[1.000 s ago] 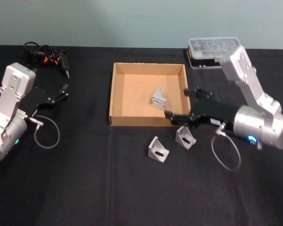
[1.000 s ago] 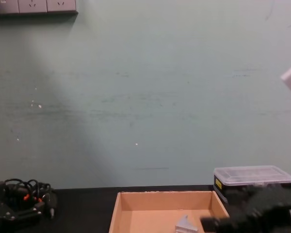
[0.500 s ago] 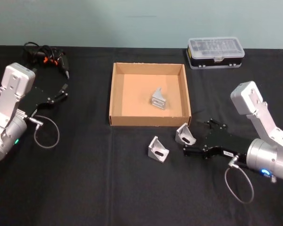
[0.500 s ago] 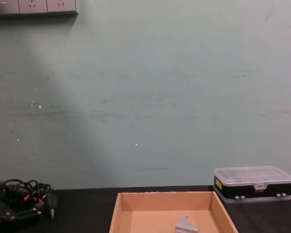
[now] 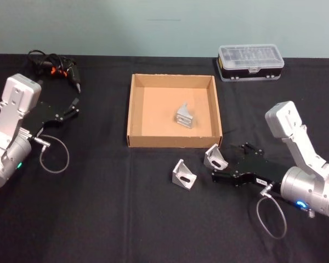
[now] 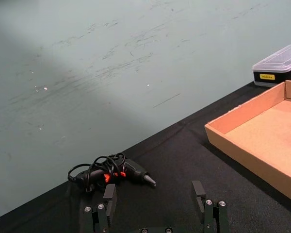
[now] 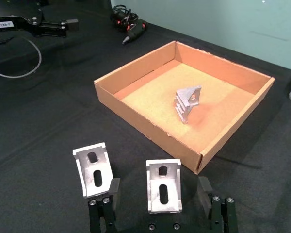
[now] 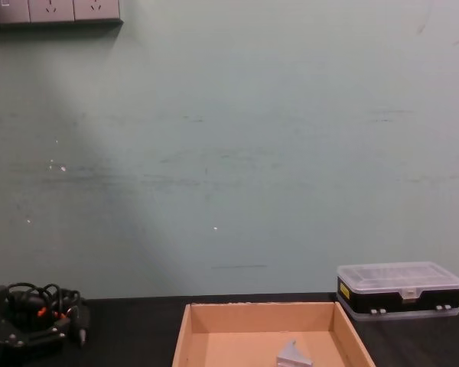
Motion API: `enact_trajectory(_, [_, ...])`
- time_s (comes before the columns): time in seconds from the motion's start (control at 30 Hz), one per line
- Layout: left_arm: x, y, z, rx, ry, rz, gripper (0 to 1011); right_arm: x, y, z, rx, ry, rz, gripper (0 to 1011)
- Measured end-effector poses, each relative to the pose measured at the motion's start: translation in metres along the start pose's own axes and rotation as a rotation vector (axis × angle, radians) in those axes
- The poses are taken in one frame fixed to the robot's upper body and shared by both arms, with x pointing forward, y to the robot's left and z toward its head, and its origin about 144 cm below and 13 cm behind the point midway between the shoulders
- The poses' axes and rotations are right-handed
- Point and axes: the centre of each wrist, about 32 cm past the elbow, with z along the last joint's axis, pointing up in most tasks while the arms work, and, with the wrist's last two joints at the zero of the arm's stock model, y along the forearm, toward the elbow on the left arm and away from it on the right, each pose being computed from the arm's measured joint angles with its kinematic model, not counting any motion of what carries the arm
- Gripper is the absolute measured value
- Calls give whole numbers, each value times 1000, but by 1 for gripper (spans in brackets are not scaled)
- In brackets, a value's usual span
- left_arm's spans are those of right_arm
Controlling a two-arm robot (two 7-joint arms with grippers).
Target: Use one hand to pick up the angle iron from the table and place it into the box.
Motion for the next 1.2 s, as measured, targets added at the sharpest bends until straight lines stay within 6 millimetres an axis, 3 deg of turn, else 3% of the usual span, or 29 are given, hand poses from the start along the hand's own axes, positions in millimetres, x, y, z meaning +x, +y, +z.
enact_trajectory(0.47, [0, 0, 0, 0, 0, 0, 1011, 3, 19, -2, -32, 1, 3, 1003])
enact_trajectory(1.2, [0, 0, 0, 0, 0, 0, 1011, 12, 25, -2, -44, -27, 44, 1003])
